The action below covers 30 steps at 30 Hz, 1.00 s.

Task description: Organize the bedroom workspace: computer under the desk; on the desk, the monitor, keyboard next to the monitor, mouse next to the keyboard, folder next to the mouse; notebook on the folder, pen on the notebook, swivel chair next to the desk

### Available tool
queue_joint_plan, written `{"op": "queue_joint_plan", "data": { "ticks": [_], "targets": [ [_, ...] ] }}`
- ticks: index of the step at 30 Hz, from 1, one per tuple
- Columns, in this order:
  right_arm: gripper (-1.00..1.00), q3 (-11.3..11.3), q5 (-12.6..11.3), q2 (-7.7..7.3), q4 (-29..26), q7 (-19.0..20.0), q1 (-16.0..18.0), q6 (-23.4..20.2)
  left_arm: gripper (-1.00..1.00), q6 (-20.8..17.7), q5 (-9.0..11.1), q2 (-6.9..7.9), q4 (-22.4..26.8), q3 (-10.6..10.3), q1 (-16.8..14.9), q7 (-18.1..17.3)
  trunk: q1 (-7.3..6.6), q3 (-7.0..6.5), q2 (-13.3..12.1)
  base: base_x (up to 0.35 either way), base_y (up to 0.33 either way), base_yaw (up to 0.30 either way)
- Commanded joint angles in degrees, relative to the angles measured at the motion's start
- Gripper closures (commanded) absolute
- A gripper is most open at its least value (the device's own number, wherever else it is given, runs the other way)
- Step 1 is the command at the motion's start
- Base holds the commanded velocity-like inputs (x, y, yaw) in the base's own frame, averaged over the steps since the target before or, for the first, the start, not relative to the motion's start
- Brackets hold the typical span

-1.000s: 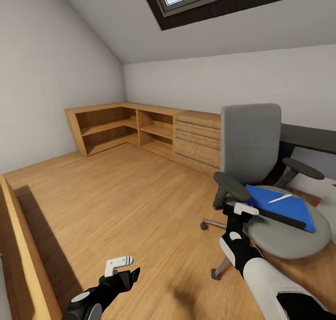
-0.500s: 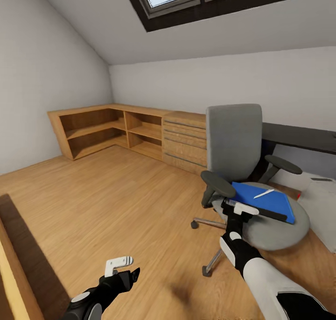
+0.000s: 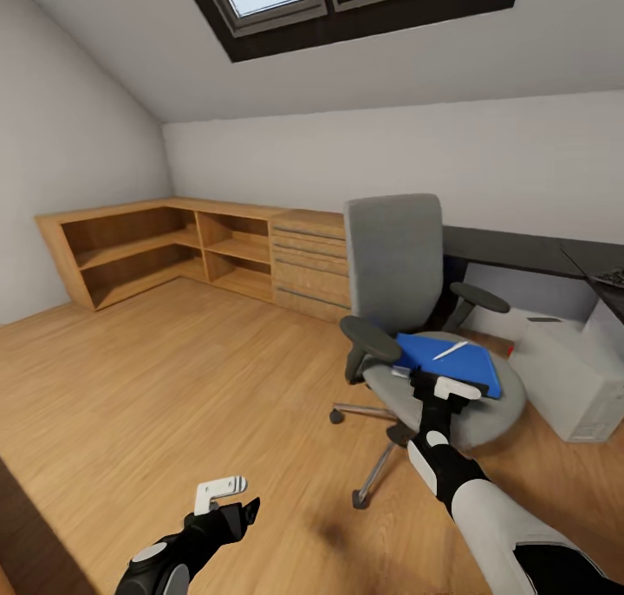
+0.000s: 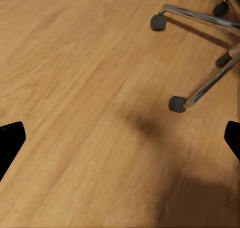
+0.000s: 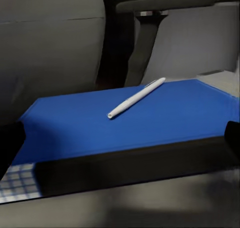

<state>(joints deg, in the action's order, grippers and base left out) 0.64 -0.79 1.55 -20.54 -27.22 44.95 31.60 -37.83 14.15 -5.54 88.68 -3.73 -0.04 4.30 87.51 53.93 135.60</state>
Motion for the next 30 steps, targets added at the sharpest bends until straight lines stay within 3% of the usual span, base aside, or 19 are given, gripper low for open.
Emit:
{"op": "queue_joint_plan", "data": {
  "ticks": [1,30],
  "targets": [
    [-1.0,0.06,-0.09,0.03,0.06,-0.03,0.05,0.24,-1.0,-0.23,0.6,0.0,0.09,-0.02,0.0,0.45,-0.01,0.01,0.02,0.0,0.0,-0.248],
    [-1.0,0.08,-0.09,-0.01,0.14,0.05,0.05,0.25,-1.0,-0.26,0.62,0.0,0.09,0.02,0.03,0.45,-0.01,-1.01,0.02,0.0,0.0,-0.264]
  ]
}}
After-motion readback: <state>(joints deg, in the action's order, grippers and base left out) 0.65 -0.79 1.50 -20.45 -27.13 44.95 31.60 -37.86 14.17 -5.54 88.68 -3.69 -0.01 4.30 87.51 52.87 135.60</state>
